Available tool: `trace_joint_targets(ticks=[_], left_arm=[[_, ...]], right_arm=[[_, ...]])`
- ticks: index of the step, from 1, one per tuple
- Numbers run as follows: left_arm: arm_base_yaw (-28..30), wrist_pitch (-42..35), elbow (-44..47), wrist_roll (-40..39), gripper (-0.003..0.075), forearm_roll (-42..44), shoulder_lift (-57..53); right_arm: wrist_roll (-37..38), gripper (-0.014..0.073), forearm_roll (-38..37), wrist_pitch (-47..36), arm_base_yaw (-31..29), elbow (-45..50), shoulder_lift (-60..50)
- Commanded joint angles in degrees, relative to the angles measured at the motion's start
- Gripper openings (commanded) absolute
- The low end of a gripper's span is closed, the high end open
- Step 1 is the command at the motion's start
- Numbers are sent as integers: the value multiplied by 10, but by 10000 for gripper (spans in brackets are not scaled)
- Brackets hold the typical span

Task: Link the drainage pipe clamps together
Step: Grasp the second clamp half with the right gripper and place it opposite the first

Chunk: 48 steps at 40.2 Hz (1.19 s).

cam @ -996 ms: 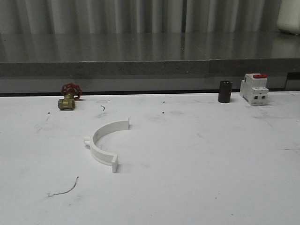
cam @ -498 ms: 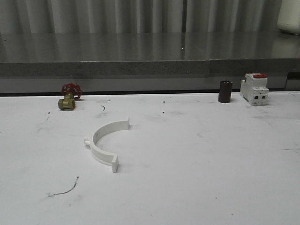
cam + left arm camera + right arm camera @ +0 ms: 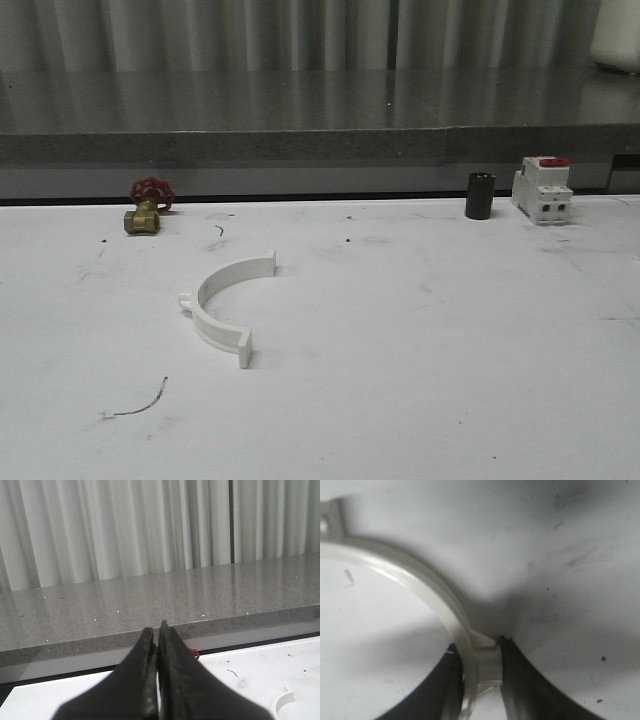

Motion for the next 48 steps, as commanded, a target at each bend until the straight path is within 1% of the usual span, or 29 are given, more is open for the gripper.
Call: trace_joint_targets(ticks=[1, 15, 20, 24, 28, 35, 38, 48], left_arm=[[-2, -44, -16, 1, -20, 2, -1], [-2, -44, -16, 1, -20, 2, -1], [-2, -44, -16, 1, -20, 2, -1], [-2, -44, -16, 1, -20, 2, -1], [-2, -44, -16, 1, -20, 2, -1], [-2, -44, -16, 1, -20, 2, -1], [-2, -44, -16, 1, -20, 2, -1], [-2, -44, -16, 1, -20, 2, -1]], right_arm=[[-1, 141, -9, 6, -4, -14, -27], [-1, 141, -12, 10, -4, -16, -34], [-1, 141, -12, 29, 0, -23, -58], [-1, 141, -11, 43, 17, -30, -84], [16, 141, -11, 52, 53, -30, -108], [90, 141, -11, 67, 128, -31, -123], [121, 141, -11, 66, 170, -31, -123], [218, 141, -11, 29, 296, -35, -122]])
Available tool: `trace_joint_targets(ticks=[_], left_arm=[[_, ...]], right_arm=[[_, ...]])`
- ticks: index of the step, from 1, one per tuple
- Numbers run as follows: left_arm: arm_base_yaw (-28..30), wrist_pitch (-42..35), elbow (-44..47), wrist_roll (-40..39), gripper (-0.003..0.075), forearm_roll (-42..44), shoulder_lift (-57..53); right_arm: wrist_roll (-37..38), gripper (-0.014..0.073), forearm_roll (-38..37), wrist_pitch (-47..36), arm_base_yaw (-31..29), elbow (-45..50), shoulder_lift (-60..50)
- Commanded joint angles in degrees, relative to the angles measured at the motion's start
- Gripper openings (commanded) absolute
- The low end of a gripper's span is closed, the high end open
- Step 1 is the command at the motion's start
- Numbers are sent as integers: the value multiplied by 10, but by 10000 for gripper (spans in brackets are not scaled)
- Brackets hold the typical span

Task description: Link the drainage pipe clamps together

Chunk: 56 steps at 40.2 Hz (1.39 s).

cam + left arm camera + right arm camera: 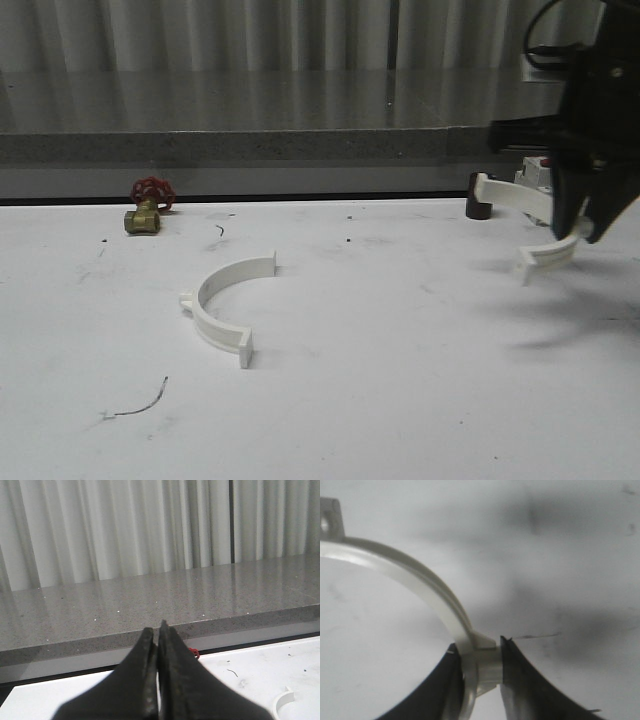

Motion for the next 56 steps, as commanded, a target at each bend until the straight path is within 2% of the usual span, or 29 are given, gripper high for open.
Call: trace_joint_targets(ticks=[1, 8, 22, 39, 56], left_arm=[[-2, -44, -16, 1, -20, 2, -1], [-2, -44, -16, 1, -20, 2, -1], [-2, -44, -16, 1, -20, 2, -1], [-2, -44, -16, 1, -20, 2, -1], [-2, -44, -16, 1, -20, 2, -1]], right_arm=[[42, 141, -2, -30, 40, -22, -28], [71, 141, -2, -28, 106, -67, -5], [120, 141, 1, 17, 189, -195, 99], [140, 141, 12, 20, 201, -208, 163], [141, 141, 31, -1, 202, -208, 174]])
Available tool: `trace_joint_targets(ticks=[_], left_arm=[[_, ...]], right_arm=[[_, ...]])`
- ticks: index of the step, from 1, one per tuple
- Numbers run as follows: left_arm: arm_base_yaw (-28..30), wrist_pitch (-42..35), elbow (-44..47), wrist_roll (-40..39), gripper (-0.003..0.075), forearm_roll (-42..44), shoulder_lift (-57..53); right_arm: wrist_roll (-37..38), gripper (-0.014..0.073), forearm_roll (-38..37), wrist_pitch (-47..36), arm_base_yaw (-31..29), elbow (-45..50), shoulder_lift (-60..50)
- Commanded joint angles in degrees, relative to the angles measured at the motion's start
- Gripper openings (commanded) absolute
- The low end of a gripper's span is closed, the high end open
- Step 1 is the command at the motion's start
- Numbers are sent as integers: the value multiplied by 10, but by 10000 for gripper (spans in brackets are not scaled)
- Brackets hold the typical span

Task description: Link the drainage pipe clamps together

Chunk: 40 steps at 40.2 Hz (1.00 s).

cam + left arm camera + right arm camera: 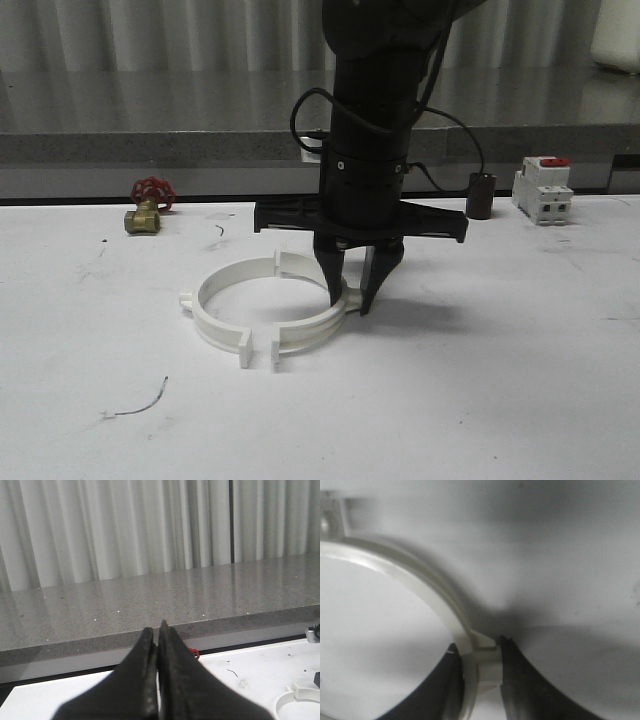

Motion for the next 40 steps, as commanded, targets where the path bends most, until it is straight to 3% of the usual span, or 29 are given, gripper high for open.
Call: trace_joint_targets(ticks=[1, 40], left_arm=[[-2, -44, -16, 1, -20, 2, -1], [-2, -44, -16, 1, -20, 2, -1]], right_arm=[[0, 141, 10, -20, 0, -18, -32], [22, 141, 22, -2, 0, -18, -32]])
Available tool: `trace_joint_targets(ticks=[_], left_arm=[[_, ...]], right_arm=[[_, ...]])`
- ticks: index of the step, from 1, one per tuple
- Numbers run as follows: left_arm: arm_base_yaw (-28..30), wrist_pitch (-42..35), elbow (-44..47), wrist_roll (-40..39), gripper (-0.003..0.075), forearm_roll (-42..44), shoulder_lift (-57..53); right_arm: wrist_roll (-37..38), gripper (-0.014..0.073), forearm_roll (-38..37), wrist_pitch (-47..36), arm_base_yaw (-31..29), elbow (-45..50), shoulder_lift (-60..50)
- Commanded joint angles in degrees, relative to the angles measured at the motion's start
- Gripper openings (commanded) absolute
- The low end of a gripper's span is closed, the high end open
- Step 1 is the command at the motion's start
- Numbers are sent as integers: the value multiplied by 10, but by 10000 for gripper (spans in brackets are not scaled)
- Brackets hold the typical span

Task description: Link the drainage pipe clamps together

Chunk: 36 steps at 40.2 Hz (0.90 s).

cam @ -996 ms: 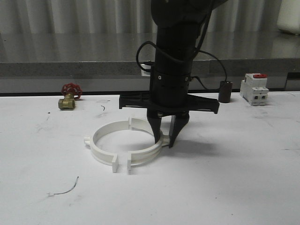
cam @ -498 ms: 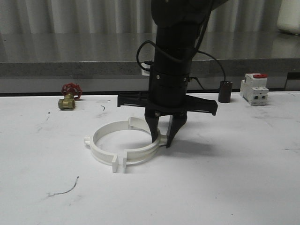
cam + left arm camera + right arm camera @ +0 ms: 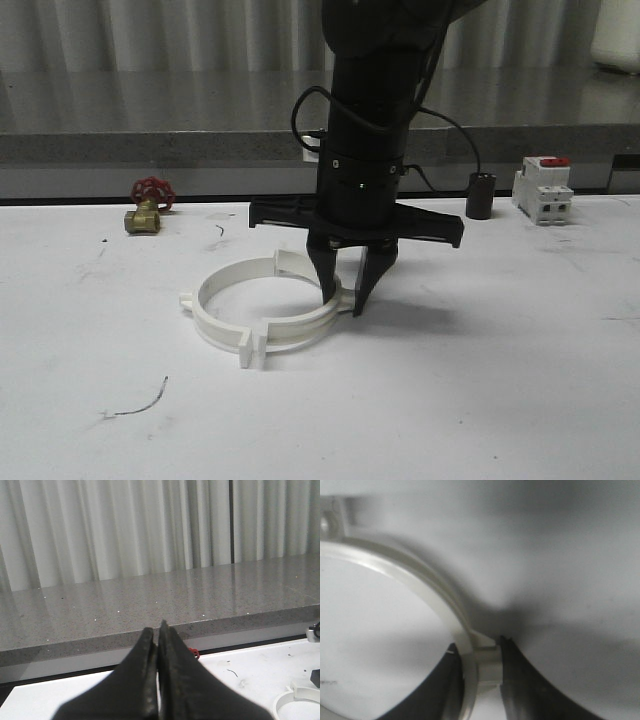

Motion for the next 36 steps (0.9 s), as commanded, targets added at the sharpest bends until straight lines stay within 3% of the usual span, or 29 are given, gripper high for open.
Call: trace_joint_targets(ticks=[1, 24, 36], left_arm=[[15, -44, -16, 1, -20, 1, -1], [15, -44, -16, 1, -20, 1, -1], [15, -44, -16, 1, -20, 1, -1]], right_arm=[[-1, 141, 5, 2, 0, -17, -33], [-1, 143, 4, 8, 0, -17, -33], [-1, 250, 16, -1, 0, -17, -33]])
